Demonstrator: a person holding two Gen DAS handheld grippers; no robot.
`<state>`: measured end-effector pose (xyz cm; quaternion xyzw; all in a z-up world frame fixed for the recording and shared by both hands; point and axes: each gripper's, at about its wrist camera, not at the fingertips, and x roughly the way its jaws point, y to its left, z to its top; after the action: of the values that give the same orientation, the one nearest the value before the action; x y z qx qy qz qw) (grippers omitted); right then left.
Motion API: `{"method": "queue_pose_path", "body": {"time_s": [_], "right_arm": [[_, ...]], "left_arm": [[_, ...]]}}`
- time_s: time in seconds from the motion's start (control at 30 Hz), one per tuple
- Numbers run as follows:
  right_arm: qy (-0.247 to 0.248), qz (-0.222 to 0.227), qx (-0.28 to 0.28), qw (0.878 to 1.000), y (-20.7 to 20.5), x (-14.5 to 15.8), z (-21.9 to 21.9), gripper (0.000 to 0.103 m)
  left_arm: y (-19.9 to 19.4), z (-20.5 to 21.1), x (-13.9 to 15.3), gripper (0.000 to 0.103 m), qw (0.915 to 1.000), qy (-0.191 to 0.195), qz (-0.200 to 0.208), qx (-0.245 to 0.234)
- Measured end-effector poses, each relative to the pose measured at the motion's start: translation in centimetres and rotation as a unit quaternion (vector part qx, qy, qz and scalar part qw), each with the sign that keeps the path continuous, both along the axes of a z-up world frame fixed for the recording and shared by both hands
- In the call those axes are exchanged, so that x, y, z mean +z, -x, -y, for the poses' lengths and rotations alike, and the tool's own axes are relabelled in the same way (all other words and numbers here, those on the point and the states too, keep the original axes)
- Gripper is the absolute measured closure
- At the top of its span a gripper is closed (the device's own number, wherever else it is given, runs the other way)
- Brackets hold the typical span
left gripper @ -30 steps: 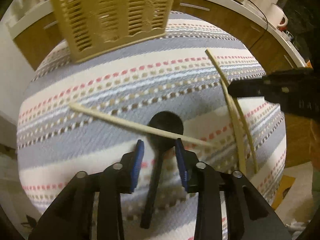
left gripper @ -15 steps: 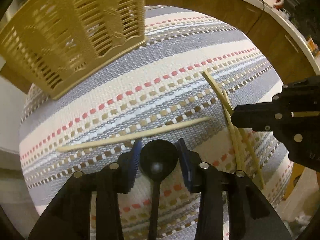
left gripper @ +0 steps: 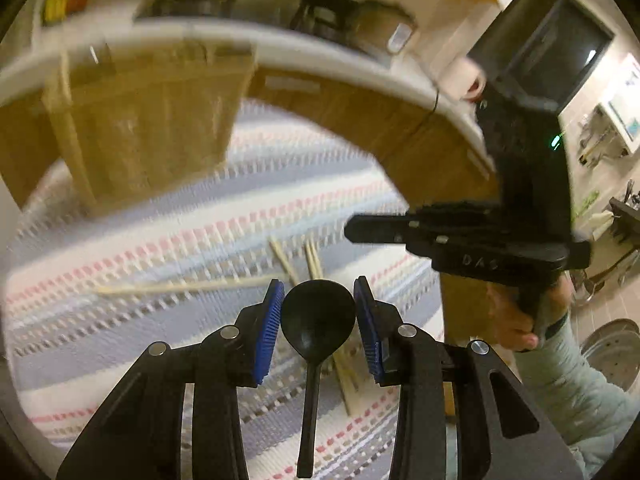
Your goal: Organize utensils
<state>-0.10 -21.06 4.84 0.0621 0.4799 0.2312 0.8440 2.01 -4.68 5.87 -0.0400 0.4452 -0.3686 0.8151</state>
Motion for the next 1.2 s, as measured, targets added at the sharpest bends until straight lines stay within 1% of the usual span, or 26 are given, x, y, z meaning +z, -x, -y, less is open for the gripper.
{"method": "queue_pose_path", "body": {"time_s": [0.07,0.13,0.2,0.27,0.3,0.33,0.37,0.43,0.53,0.63,0.7,0.8,0.87,1.0,1.03,1.07,1.1,1.13,1.17,1.2], "right_arm": [[0.01,0.012,0.003,1.0,0.0,0.6,-0.2,0.1],[0.018,0.0,0.005,1.0,-0.6,0.0,-0.6,0.098],[0.024,-0.034,0.009,0.999,-1.5,-1.6,-1.2,0.091],[0.032,-0.077,0.006,0.996,-2.5,-3.9,-1.6,0.072],[0.032,-0.095,0.005,0.995,-2.7,-4.7,-1.7,0.071],[0.034,-0.115,0.005,0.993,-3.0,-5.6,-1.9,0.071],[0.044,-0.122,0.005,0.991,-3.2,-6.1,-2.1,0.071],[0.067,-0.123,0.009,0.99,-3.4,-6.6,-2.9,0.071],[0.083,-0.123,0.044,0.988,-4.0,-6.7,-5.0,0.071],[0.117,-0.112,0.069,0.984,-4.8,-6.6,-7.7,0.071],[0.135,-0.103,0.106,0.98,-5.3,-6.8,-10.1,0.071],[0.163,-0.09,0.144,0.972,-5.7,-7.2,-13.5,0.071],[0.18,-0.087,0.161,0.967,-6.2,-7.7,-15.1,0.071],[0.222,-0.092,0.189,0.952,-6.9,-8.8,-17.5,0.071],[0.237,-0.09,0.192,0.948,-7.0,-9.1,-18.0,0.072],[0.25,-0.085,0.2,0.944,-7.0,-9.0,-18.5,0.077],[0.256,-0.086,0.204,0.941,-7.0,-8.9,-18.8,0.079],[0.256,-0.091,0.209,0.939,-7.1,-8.9,-19.0,0.095],[0.258,-0.094,0.213,0.938,-7.1,-8.9,-19.2,0.098],[0.262,-0.092,0.214,0.936,-7.0,-8.9,-19.4,0.099]], "left_arm": [[0.5,-2.0,1.6,0.069,0.9996,0.01,0.022,0.012],[0.7,-2.5,2.6,0.069,0.9989,0.017,0.037,0.024],[0.9,-3.3,3.0,0.068,0.9984,0.025,0.044,0.028],[1.1,-3.9,2.8,0.068,0.9982,0.02,0.046,0.032],[1.0,-4.1,2.5,0.068,0.9983,0.016,0.046,0.034],[1.1,-4.2,2.2,0.068,0.9984,0.013,0.042,0.035],[1.1,-4.5,1.9,0.068,0.9986,0.015,0.037,0.036],[1.2,-5.1,1.6,0.068,0.9987,0.018,0.031,0.036],[0.6,-5.6,0.9,0.068,0.9983,0.028,0.026,0.044],[0.3,-6.5,0.9,0.068,0.9974,0.033,0.03,0.057],[0.3,-7.4,1.0,0.068,0.9964,0.03,0.035,0.07],[0.1,-9.1,0.9,0.068,0.9949,0.028,0.034,0.09],[0.0,-10.2,0.7,0.068,0.9938,0.026,0.032,0.103],[0.0,-12.1,0.4,0.068,0.9915,0.026,0.032,0.123],[0.0,-12.6,0.3,0.068,0.9909,0.028,0.031,0.128],[-0.1,-13.1,0.2,0.068,0.9904,0.03,0.03,0.132],[-0.2,-13.4,0.2,0.068,0.9901,0.031,0.028,0.134],[-0.4,-13.6,0.1,0.068,0.9899,0.033,0.027,0.135],[-0.6,-13.7,0.0,0.068,0.9897,0.034,0.025,0.136],[-0.7,-13.8,-0.1,0.068,0.9896,0.035,0.024,0.137]]}}
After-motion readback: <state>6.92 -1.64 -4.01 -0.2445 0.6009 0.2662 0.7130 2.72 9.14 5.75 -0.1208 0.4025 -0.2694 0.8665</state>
